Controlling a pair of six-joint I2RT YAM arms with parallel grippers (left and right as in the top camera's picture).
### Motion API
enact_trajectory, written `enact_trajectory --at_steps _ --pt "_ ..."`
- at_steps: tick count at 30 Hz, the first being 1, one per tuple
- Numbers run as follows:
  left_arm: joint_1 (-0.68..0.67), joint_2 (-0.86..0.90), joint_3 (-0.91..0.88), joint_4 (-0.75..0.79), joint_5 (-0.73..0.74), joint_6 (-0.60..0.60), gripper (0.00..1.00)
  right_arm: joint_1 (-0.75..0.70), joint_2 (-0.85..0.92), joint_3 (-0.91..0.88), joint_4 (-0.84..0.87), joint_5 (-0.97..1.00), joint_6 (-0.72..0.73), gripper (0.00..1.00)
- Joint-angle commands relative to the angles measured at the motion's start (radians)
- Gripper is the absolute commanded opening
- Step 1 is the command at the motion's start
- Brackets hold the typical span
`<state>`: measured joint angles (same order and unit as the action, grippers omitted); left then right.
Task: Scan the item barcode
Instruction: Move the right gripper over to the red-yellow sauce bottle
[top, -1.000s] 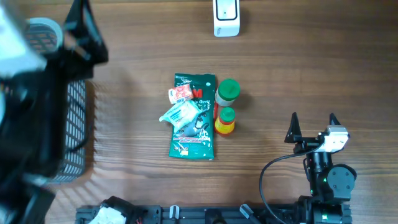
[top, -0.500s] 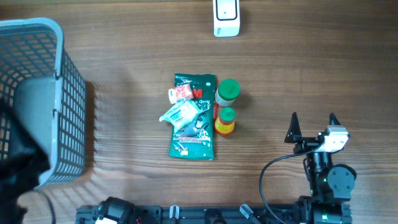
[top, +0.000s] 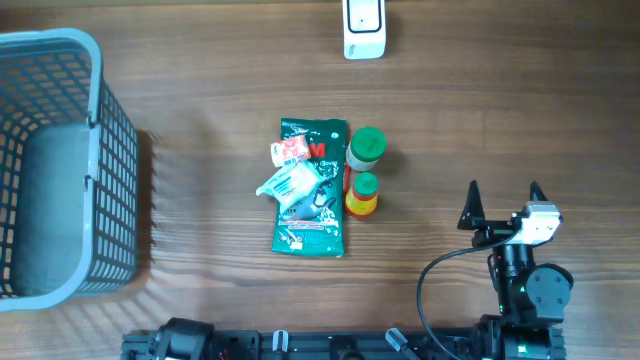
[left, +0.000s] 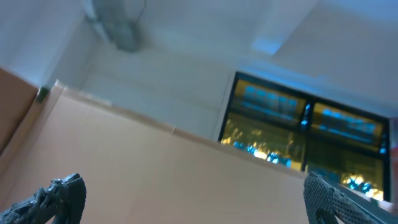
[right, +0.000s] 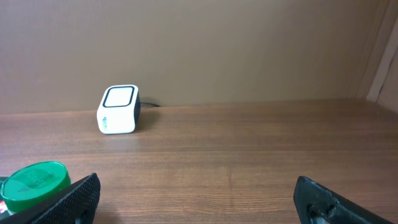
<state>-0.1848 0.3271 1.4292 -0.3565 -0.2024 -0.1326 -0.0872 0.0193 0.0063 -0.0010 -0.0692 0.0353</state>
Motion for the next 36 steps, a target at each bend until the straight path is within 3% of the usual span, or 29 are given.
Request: enact_trajectory --at_steps 1,8,14,21,22,25,32,34,36 --pt "0.079 -0.061 -0.005 -0.002 0.081 -0.01 1.0 0.006 -0.005 -0.001 0.002 0.01 -0.009 0.99" --pt "0.192 -0.161 -0.089 0.066 0.081 -0.06 1.0 0.006 -0.005 -0.001 0.002 0.01 -0.009 1.0" --pt "0.227 -0.26 -0.179 0.121 0.078 -0.141 1.0 0.006 -0.005 -0.001 0.002 0.01 -0.008 1.0" --pt "0.258 -0.322 -0.276 0.174 0.067 -0.146 1.0 0.006 -0.005 -0.001 0.003 -0.01 0.036 1.0" --pt "0.261 -0.322 -0.283 0.18 0.068 -0.146 1.0 0.006 -0.005 -0.001 0.004 -0.03 0.089 1.0" --pt "0.274 -0.322 -0.299 0.188 0.067 -0.146 1.0 0.006 -0.005 -0.001 0.022 -0.191 0.427 1.0" --pt "0.319 -0.322 -0.299 0.166 0.068 -0.252 1.0 0.006 -0.005 -0.001 0.031 -0.723 1.387 1.0" --pt "0.329 -0.322 -0.299 0.153 0.068 -0.27 1.0 0.006 -0.005 -0.001 0.014 -0.833 1.543 1.0" --pt "0.335 -0.322 -0.299 0.15 0.068 -0.27 1.0 0.006 -0.005 -0.001 0.011 -0.875 1.568 1.0"
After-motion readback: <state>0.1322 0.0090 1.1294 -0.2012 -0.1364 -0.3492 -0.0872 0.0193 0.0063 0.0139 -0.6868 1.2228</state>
